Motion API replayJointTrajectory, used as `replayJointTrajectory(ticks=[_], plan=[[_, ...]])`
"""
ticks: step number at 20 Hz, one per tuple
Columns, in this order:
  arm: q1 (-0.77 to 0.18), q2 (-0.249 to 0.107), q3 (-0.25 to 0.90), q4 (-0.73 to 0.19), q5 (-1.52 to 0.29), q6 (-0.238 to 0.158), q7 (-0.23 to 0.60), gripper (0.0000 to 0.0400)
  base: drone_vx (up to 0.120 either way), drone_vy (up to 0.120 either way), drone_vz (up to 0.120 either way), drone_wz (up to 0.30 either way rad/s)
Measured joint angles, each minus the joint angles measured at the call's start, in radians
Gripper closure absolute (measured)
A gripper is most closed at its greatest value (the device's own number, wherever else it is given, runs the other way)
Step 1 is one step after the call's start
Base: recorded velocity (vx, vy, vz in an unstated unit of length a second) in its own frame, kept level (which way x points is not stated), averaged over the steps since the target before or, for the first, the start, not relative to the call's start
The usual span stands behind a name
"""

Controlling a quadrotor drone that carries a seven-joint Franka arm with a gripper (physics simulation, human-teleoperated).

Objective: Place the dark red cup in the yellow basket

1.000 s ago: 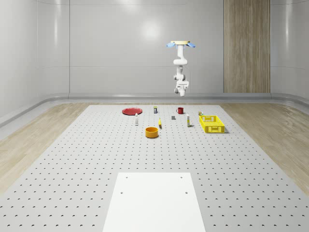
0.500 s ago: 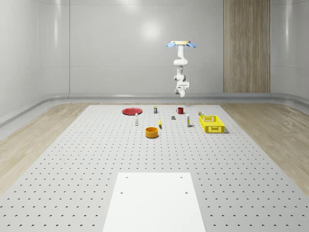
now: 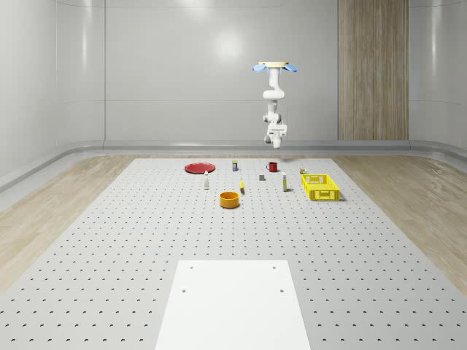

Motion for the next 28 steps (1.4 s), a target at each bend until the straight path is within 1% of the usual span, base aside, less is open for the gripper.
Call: replayJointTrajectory(ticks=[7, 9, 15, 18, 22, 25, 28], plan=[[-0.002, -0.004, 0.007, -0.004, -0.01, 0.005, 0.001, 0.0, 0.12, 0.0, 0.0, 0.0], [-0.004, -0.005, 0.011, -0.005, -0.015, 0.007, 0.002, 0.0, 0.0, -0.02, 0.0, 0.0], [-0.011, -0.008, 0.036, -0.009, -0.05, 0.012, 0.006, 0.0, 0.0, -0.12, 0.0, 0.0], [-0.019, -0.01, 0.062, -0.012, -0.086, 0.014, 0.011, 0.0, 0.053, -0.013, 0.0, 0.0], [-0.038, -0.015, 0.123, -0.023, -0.173, 0.019, 0.023, 0.0, 0.12, 0.0, 0.0, 0.0], [-0.064, -0.021, 0.203, -0.045, -0.286, 0.024, 0.039, 0.0, 0.0, 0.0, -0.107, 0.0], [-0.104, -0.033, 0.326, -0.097, -0.465, 0.033, 0.067, 0.0, 0.0, 0.0, -0.12, 0.0]])
